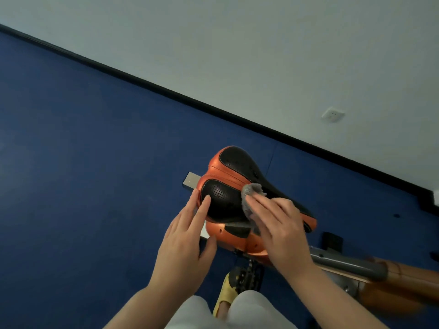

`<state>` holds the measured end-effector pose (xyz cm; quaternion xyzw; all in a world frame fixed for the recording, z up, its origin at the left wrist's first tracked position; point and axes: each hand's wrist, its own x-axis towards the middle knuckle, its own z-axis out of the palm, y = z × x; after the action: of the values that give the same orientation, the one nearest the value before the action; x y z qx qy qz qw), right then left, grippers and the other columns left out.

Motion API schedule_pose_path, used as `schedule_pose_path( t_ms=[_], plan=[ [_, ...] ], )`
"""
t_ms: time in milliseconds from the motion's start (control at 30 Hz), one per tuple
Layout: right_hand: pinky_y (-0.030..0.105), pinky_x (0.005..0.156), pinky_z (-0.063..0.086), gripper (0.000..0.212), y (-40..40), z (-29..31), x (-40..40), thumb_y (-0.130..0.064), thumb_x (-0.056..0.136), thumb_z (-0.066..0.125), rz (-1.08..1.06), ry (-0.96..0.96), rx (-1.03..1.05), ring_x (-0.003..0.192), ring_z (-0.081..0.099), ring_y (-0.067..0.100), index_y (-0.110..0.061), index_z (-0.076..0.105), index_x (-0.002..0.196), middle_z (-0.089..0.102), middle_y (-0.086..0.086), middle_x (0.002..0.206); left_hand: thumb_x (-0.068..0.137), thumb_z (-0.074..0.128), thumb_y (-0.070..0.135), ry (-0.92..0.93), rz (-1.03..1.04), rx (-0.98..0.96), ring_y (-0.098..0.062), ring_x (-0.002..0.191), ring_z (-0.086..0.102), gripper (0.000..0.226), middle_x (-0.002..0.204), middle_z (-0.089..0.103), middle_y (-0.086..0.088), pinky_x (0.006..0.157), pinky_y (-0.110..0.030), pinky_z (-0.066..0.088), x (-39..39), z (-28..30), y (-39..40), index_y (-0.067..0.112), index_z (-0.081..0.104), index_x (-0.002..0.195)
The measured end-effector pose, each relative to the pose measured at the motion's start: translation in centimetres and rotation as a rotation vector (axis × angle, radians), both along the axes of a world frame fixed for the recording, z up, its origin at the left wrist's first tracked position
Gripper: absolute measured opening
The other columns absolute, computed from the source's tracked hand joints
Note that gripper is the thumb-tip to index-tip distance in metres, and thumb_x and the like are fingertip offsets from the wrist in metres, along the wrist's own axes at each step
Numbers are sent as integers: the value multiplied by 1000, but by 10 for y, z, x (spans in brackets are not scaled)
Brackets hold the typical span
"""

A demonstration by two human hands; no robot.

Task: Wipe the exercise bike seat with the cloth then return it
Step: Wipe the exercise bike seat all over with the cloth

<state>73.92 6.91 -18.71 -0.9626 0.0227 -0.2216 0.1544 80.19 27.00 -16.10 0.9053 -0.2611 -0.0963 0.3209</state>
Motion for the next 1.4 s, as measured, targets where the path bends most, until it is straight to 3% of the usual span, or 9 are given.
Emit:
schedule_pose_path(
  t_ms=[233, 467, 600, 700, 900, 1033, 1133, 1233, 1400],
  plan=[
    [34, 90, 42, 35, -6, -10, -23, -22, 91, 55, -223, -75, 87, 106, 51, 17, -13, 61, 124, 63, -3, 123, 88, 56, 28, -1, -1, -4, 10, 130, 11, 75, 150, -2, 32, 105, -20, 19, 2, 2, 2, 44, 7, 142],
    [33, 96, 45, 35, 10, -4, 4, -18, 94, 56, 45, -67, 33, 109, 53, 18, -14, 58, 129, 61, -2, 129, 89, 52, 31, -4, -25, 56, 17, 125, 2, 74, 145, -7, 39, 105, -16, 11, 5, 5, 8, 55, -2, 135],
    [37, 92, 47, 35, -5, -10, -17, -15, 90, 60, -49, -106, 54, 108, 53, 18, -15, 60, 125, 60, -3, 128, 90, 50, 32, 0, -25, 65, 27, 120, -6, 71, 142, -3, 44, 103, -10, 4, 8, 6, 12, 60, 1, 133],
    [37, 92, 46, 36, 33, -9, 9, -12, 89, 64, -114, -112, 147, 105, 54, 20, -14, 61, 125, 62, -3, 125, 89, 51, 29, 7, -14, 53, 21, 125, 3, 69, 145, 4, 39, 104, -10, 7, 7, 5, 14, 55, 7, 136],
    [29, 101, 42, 37, 40, -3, 18, -18, 94, 59, 122, -54, 80, 113, 53, 18, -17, 56, 132, 56, -5, 134, 88, 49, 32, 9, -14, 23, 10, 129, 17, 64, 143, 17, 33, 107, -18, 16, 15, 9, 17, 45, 17, 142],
    [34, 97, 45, 36, 35, -9, 7, -16, 93, 59, -32, -105, 157, 112, 52, 17, -17, 59, 129, 58, -5, 132, 88, 50, 33, 40, -24, 1, 4, 134, 21, 64, 143, 17, 32, 109, -22, 19, 22, 9, 17, 42, 18, 143],
    [25, 103, 36, 40, 63, -6, 31, -15, 92, 61, -106, -124, 187, 114, 48, 15, -20, 55, 131, 54, -10, 132, 88, 51, 32, 67, -25, -27, 3, 134, 23, 65, 145, 23, 31, 112, -27, 24, 26, 7, 15, 42, 19, 144],
    [20, 108, 27, 42, 82, -4, 44, -18, 93, 60, -87, -84, 166, 121, 44, 13, -21, 53, 134, 55, -7, 136, 88, 52, 32, 66, -17, -56, 12, 128, 22, 63, 134, 20, 44, 107, -18, 22, 29, 8, 13, 46, 21, 141],
    [27, 106, 37, 44, 73, -5, 27, -22, 95, 59, -21, -49, 37, 122, 49, 16, -21, 49, 137, 46, -11, 141, 88, 51, 34, 79, -58, -68, 15, 125, 23, 62, 125, 19, 52, 105, -18, 24, 35, 10, 18, 57, 17, 135]
  ],
)
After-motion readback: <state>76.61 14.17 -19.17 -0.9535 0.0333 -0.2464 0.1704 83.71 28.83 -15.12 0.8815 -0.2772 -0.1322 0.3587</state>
